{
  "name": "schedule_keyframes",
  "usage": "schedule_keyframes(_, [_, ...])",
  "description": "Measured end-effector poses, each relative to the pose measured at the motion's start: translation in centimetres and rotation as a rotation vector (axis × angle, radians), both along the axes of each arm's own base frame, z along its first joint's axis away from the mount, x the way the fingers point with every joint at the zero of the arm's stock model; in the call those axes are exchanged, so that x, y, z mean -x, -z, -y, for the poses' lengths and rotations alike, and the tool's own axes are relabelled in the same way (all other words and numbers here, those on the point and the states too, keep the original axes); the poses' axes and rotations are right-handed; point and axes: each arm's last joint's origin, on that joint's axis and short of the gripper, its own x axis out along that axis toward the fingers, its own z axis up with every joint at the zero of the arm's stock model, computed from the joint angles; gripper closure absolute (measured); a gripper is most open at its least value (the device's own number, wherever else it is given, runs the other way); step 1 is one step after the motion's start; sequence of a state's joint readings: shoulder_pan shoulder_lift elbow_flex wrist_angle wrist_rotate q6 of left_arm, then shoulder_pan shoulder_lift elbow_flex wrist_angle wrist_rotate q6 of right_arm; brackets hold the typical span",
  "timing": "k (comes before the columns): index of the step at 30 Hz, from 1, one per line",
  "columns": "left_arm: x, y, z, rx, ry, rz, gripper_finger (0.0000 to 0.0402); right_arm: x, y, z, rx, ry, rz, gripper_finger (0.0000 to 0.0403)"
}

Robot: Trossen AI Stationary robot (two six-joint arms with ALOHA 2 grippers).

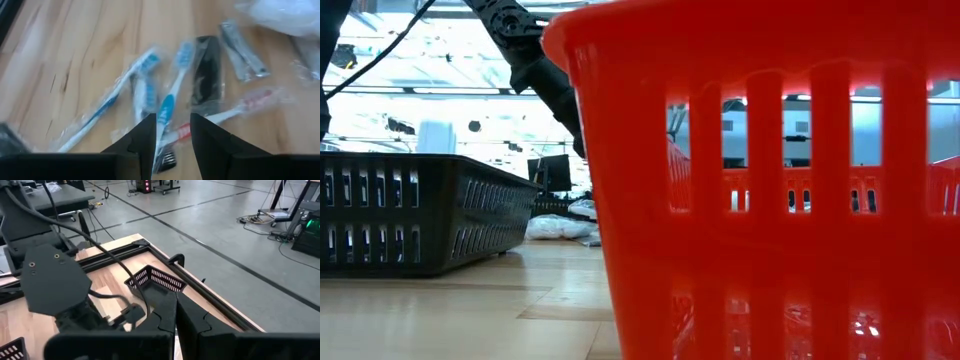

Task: Pick & Place Travel size toiletries
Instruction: Put the blue toothbrush into the top black bin

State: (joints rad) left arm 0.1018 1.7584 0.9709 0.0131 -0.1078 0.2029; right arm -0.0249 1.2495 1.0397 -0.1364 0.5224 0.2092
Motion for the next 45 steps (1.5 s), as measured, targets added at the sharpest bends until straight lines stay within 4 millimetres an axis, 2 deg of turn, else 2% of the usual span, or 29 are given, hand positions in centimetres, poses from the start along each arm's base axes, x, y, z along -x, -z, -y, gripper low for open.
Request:
schedule_keyframes(10, [-0.8, -0.6, 2.4, -0.104, 0.162, 0.067, 0.0288, 0.1, 0.3, -0.4, 0.103, -0.054, -0.106, 0.0403])
schedule_keyframes(16, [-0.6, -0.6, 0.8, -0.139, 0.015, 0.067, 0.0288, 0.2, 0.3, 0.5, 0.104, -0.021, -0.109, 0.0403])
schedule_keyframes(25, [0.3, 1.9, -2.2, -0.073, -0.092, 0.002, 0.0288, 0.2, 0.3, 0.6, 0.073, -0.007, -0.087, 0.0403])
schedule_keyframes(31, [0.1, 2.3, -2.2, -0.027, -0.052, 0.018, 0.0285, 0.2, 0.3, 0.6, 0.072, -0.007, -0.085, 0.0403])
schedule_keyframes(36, [-0.1, 2.0, -2.1, -0.007, -0.067, 0.052, 0.0240, 0.2, 0.3, 0.6, 0.073, -0.008, -0.086, 0.0403])
schedule_keyframes(41, [-0.3, 2.9, -2.2, 0.044, -0.053, 0.040, 0.0185, 0.2, 0.3, 0.6, 0.074, -0.008, -0.086, 0.0403])
schedule_keyframes(45, [-0.5, 3.2, -2.4, 0.038, -0.063, 0.053, 0.0169, 0.2, 0.3, 0.6, 0.072, -0.008, -0.085, 0.0403])
